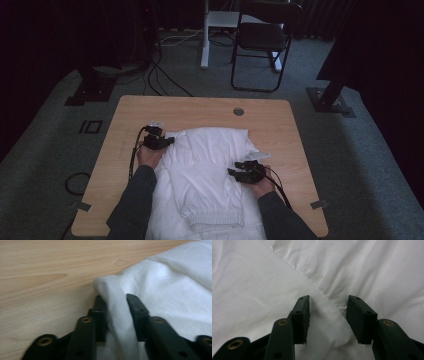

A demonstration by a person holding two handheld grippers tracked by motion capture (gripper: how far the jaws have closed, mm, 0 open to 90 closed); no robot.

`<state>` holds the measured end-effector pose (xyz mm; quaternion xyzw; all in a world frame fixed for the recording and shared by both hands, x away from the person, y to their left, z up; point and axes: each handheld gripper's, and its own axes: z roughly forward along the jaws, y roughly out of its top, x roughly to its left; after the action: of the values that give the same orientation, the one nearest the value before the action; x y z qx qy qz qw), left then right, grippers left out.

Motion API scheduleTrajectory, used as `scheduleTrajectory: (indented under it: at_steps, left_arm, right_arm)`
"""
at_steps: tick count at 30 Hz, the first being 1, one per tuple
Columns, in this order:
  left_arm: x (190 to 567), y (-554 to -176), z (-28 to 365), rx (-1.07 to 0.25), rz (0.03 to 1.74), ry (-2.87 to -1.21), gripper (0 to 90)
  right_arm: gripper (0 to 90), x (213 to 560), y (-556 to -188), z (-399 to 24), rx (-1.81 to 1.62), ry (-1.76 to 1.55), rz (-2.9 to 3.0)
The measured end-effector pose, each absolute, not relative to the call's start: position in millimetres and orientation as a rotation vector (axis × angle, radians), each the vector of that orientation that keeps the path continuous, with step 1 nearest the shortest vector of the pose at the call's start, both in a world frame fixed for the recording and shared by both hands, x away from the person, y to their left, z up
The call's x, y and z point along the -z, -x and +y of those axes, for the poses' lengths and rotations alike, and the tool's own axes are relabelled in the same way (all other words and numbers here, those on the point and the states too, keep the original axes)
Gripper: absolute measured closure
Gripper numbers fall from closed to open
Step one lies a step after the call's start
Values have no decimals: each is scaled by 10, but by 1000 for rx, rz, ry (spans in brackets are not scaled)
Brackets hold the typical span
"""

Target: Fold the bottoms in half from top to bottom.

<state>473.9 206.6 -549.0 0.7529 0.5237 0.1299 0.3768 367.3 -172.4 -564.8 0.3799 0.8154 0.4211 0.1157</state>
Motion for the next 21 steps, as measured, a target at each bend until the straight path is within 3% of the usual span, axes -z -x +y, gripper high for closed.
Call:
scheduleTrajectory:
  at_steps: [3,6,11,21]
  left_arm:
    - [5482,-4742,2056,-336,1335,-1942,762]
    - [5484,-4742,2055,-338,1331,-1944,766]
    - [5484,-4741,2054,-338,1334,-1942,766]
    - [5488,-4744,2059,-334,1327,-1939,765]
  right_arm:
    - [553,5566,-3740,-1767,-1217,-1163,2453]
    - [503,5395,-3817,-1848,-1203,-1141,2413]
    - [501,5131,-4172,-2040,-1187,-1195,2284]
    - [314,5206,-5103,-2058,-1155,-1453,2213]
